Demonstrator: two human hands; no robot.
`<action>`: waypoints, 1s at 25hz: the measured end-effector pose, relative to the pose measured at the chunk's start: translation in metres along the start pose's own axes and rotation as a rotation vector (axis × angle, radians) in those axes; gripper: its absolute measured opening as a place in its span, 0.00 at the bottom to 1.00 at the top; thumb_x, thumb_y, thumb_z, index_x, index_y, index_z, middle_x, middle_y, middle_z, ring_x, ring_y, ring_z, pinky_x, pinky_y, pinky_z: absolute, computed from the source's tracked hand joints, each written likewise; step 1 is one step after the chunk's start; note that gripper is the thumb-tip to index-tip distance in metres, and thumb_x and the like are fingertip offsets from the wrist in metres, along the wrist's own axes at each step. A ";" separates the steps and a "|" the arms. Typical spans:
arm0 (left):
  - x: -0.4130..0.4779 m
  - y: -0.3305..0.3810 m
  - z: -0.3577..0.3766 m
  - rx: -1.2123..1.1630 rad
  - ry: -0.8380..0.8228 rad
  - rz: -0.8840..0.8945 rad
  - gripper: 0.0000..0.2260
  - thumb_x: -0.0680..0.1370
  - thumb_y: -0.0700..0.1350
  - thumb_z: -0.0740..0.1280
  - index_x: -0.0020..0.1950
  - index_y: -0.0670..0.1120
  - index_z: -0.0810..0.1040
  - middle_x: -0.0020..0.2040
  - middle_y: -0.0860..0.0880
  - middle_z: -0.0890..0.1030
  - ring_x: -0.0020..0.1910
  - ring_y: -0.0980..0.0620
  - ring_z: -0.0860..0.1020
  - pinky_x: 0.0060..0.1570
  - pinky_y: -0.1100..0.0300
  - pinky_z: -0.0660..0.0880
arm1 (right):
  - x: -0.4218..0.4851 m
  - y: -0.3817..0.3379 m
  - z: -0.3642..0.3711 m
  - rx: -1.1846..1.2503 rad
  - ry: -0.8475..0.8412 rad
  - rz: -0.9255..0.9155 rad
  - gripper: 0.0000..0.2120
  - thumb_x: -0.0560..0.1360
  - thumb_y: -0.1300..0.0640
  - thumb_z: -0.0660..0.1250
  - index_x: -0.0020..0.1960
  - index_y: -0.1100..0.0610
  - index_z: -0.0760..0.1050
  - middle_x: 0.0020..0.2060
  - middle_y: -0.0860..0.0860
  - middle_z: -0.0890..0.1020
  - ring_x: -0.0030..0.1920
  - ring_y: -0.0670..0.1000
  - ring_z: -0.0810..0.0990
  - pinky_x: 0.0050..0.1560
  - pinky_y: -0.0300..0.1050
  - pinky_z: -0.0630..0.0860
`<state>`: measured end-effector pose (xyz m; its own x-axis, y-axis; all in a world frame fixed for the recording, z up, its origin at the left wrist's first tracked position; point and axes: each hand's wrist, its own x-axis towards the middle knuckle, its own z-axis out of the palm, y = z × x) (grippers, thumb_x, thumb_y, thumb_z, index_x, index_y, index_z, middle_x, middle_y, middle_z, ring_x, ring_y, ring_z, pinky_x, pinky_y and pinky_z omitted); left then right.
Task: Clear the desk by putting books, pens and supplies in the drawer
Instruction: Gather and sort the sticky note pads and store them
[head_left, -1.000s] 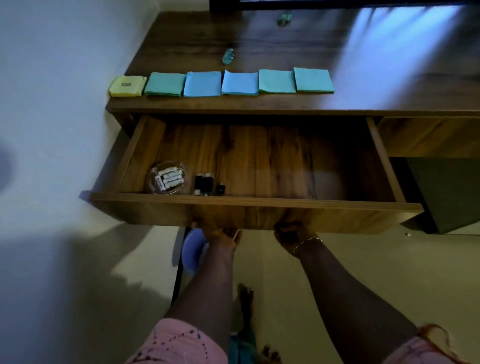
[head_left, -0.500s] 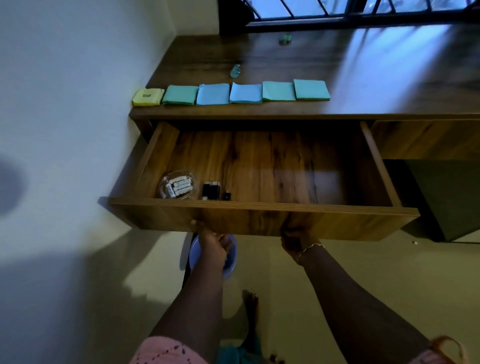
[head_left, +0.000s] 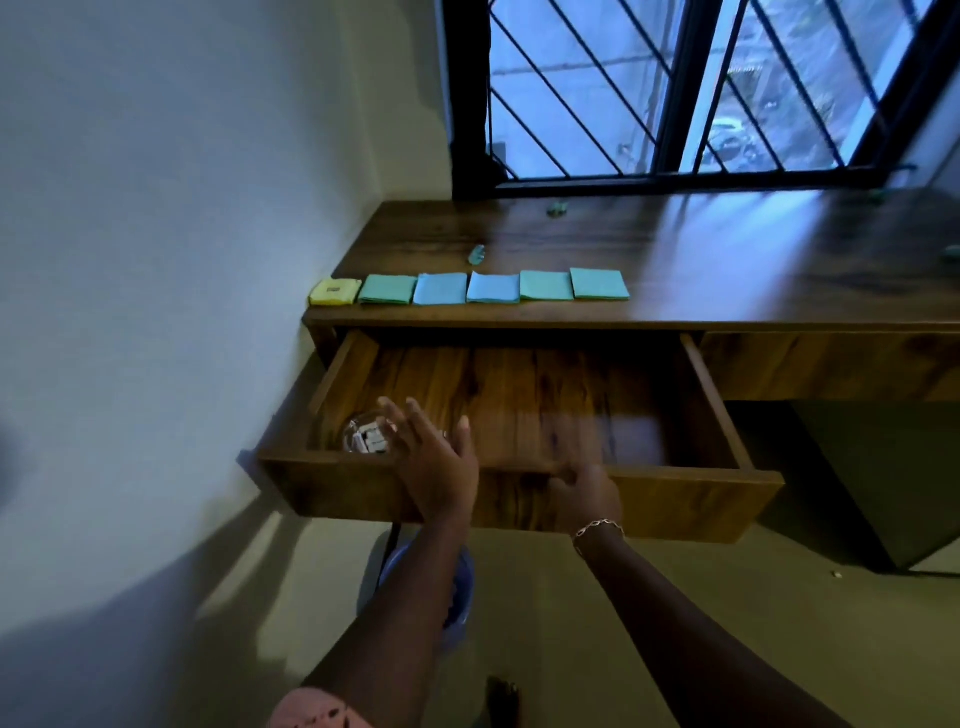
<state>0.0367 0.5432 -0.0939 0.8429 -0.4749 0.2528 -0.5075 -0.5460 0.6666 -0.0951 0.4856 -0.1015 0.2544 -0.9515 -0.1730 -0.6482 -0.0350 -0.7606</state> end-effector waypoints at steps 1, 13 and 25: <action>0.003 0.002 -0.002 0.046 -0.058 0.112 0.33 0.79 0.55 0.60 0.76 0.42 0.51 0.77 0.41 0.44 0.76 0.41 0.44 0.73 0.44 0.49 | -0.002 -0.008 -0.008 -0.039 0.038 -0.071 0.06 0.74 0.62 0.63 0.48 0.61 0.76 0.39 0.54 0.77 0.46 0.56 0.78 0.39 0.42 0.66; 0.082 0.003 -0.001 0.429 -0.408 0.434 0.35 0.79 0.60 0.54 0.77 0.45 0.40 0.76 0.45 0.34 0.75 0.46 0.36 0.74 0.51 0.40 | 0.076 -0.048 -0.029 -0.356 0.046 -0.331 0.15 0.73 0.61 0.60 0.59 0.60 0.72 0.60 0.57 0.75 0.59 0.60 0.75 0.50 0.47 0.72; 0.204 0.024 0.049 0.420 -0.512 0.603 0.35 0.79 0.59 0.56 0.77 0.44 0.43 0.78 0.44 0.41 0.76 0.47 0.39 0.74 0.53 0.40 | 0.194 -0.081 -0.029 -0.502 0.069 -0.237 0.22 0.74 0.59 0.63 0.68 0.58 0.66 0.68 0.56 0.70 0.65 0.57 0.71 0.61 0.47 0.71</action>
<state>0.1880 0.3991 -0.0605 0.2800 -0.9577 0.0657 -0.9467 -0.2641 0.1845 -0.0139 0.2952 -0.0553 0.3984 -0.9170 0.0207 -0.8455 -0.3759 -0.3793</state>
